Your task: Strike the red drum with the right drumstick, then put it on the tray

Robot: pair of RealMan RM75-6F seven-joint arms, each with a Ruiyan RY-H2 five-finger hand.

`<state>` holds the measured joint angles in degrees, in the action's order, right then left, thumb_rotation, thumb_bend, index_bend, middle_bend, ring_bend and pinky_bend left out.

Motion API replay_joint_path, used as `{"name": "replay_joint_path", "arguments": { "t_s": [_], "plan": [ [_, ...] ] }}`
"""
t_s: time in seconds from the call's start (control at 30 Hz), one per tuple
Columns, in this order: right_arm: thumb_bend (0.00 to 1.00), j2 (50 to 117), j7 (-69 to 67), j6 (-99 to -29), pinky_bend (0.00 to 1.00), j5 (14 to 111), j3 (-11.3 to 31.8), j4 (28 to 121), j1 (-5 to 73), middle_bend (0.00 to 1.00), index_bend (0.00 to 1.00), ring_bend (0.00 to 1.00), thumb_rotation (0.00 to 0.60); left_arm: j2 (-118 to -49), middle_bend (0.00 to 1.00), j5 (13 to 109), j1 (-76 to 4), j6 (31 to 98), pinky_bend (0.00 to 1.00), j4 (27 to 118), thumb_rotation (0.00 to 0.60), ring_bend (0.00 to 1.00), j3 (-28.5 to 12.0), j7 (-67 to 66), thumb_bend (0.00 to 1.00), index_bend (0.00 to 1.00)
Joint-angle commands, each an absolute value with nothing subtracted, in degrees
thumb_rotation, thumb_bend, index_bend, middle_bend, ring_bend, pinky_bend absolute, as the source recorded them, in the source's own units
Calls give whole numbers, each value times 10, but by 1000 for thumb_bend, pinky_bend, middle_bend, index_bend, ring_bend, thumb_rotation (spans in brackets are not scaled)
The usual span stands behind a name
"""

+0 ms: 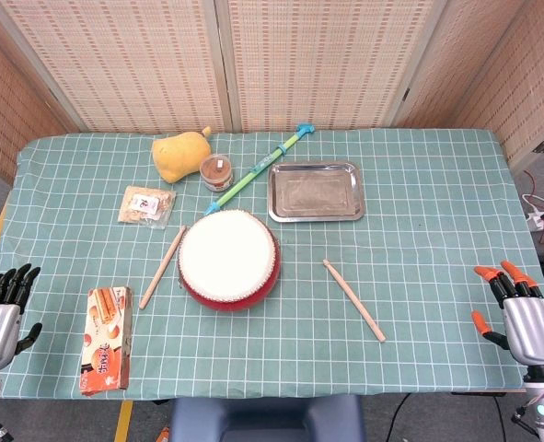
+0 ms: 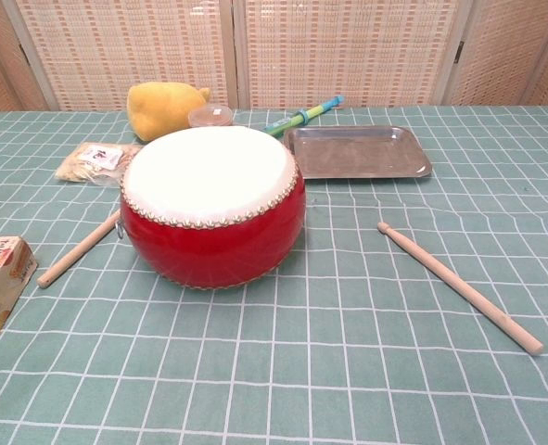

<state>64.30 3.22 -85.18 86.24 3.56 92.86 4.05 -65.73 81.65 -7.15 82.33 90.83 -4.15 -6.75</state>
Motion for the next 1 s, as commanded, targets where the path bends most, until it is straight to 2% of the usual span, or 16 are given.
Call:
{"name": "replay_joint_path", "arguments": {
  "t_s": [0.03,0.5,0.67,0.77,0.9,1.0],
  "plan": [
    [316,644,31,-848,212,861,36,928,42,218,217,100,600,-662,27,822,-75,823,49,901,600,0,-42,-62,243,54],
    [316,633,-3,-846,234,871,31,935,43,218,217,107,600,-662,27,840,-67,845,49,900,600,0,-37,-55,241,54],
    [328,637,-10,-822,234,871,35,934,60,218,241,108,600,-662,27,844,-68,847,49,900,600,0,-35,-52,240,54],
    [421,637,-11,-784,234,866,39,934,83,218,256,107,600,-662,27,845,-68,847,49,900,600,0,-35,-51,240,54],
    [683,634,-11,-709,241,836,52,946,126,218,307,107,600,-664,27,843,-67,845,53,898,600,0,-34,-45,240,53],
    [815,642,-8,-653,236,823,61,939,164,218,352,107,581,-667,27,843,-65,845,53,896,600,0,-32,-44,239,54]
  ]
}}
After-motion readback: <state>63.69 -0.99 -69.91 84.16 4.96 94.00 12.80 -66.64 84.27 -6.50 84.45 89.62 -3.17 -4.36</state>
